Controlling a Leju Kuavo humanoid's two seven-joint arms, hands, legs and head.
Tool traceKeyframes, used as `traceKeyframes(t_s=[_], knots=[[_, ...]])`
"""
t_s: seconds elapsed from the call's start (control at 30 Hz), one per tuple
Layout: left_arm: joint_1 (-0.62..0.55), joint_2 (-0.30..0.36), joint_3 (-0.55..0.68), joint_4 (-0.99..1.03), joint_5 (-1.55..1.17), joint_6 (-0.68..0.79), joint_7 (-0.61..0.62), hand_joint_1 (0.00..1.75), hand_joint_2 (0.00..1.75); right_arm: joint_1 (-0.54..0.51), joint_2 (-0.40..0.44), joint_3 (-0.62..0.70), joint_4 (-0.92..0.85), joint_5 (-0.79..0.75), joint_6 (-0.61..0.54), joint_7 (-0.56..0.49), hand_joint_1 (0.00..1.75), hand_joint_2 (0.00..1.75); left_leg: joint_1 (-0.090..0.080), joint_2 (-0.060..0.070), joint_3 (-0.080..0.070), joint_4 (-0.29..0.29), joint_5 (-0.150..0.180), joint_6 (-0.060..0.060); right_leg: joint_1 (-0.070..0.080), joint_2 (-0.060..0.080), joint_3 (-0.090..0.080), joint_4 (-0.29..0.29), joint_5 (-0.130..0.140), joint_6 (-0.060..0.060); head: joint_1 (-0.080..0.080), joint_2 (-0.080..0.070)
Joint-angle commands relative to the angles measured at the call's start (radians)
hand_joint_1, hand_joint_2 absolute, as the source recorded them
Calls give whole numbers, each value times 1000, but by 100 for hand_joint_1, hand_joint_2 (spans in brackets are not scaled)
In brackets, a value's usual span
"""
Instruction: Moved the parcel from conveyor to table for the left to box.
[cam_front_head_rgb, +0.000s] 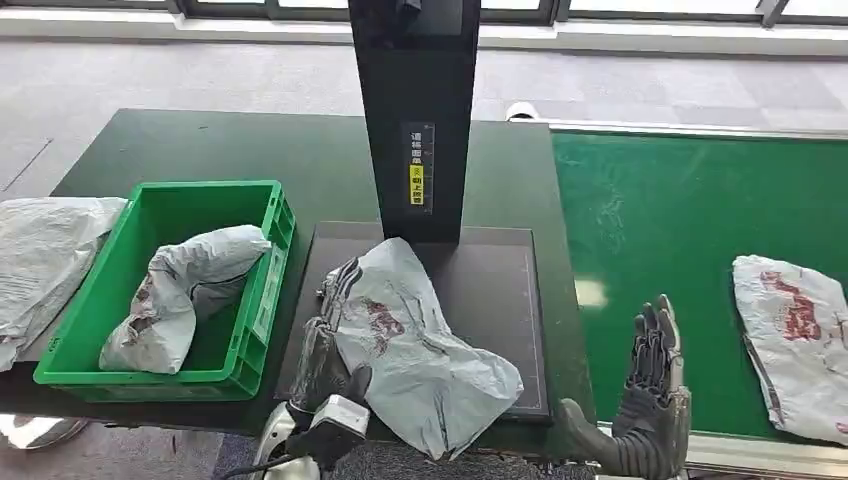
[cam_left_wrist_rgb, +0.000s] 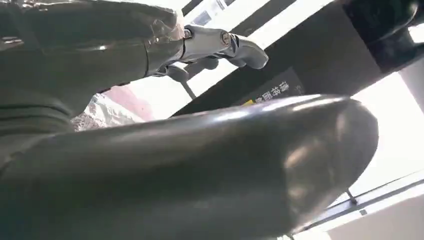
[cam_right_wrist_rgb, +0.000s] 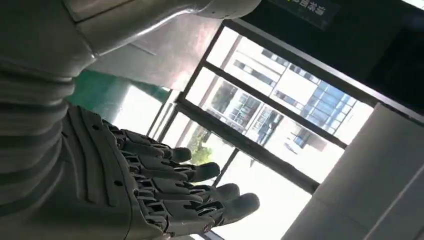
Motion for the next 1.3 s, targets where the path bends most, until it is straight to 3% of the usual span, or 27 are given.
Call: traceKeyframes(t_s=[0.03,0.07,0.2,0.37,0.63,0.7,1.03,1.3], knots=[[-121,-10,-91,302,-434,64,144,0,0,72,-80,15,-186,-78,-64,-3,0,175,-1,-6,1,-1,1,1,-1,-6,3,-1,-1,0,0,0],[-137,-7,-107,343,-513,64,171,0,175,67,-101,41,-183,-80,-72,-3,0,175,0,-5,2,-2,1,1,0,-6,4,-2,-1,0,0,0],[-175,-27,-133,513,-682,47,260,0,175,0,-125,86,-117,-101,-67,-3,0,175,-1,-1,3,-2,1,1,-1,-1,4,-3,1,0,0,0],[-201,-43,-143,618,-793,-41,320,0,175,-2,-90,50,-126,-83,-21,-3,0,175,-1,-1,3,-3,1,1,-1,-2,5,-3,1,0,0,0],[-196,-46,-129,625,-817,-62,333,3,175,-22,-64,30,-117,-68,26,-3,0,175,-1,1,3,-2,0,1,-1,0,4,-2,0,0,0,0],[-190,-47,-127,618,-822,-67,333,175,175,-36,-52,23,-108,-62,40,-3,0,175,-1,1,3,-2,0,1,-1,0,4,-2,1,0,0,0],[-149,-49,-137,460,-837,-22,279,175,175,0,30,-54,-185,-22,101,-3,0,175,-1,0,0,-1,2,1,-1,-1,1,-1,1,0,0,0],[-123,-41,-139,351,-826,48,260,175,175,15,40,-64,-202,-15,102,-3,0,175,-1,1,-8,0,10,2,-1,-1,-7,-1,10,1,0,0]])
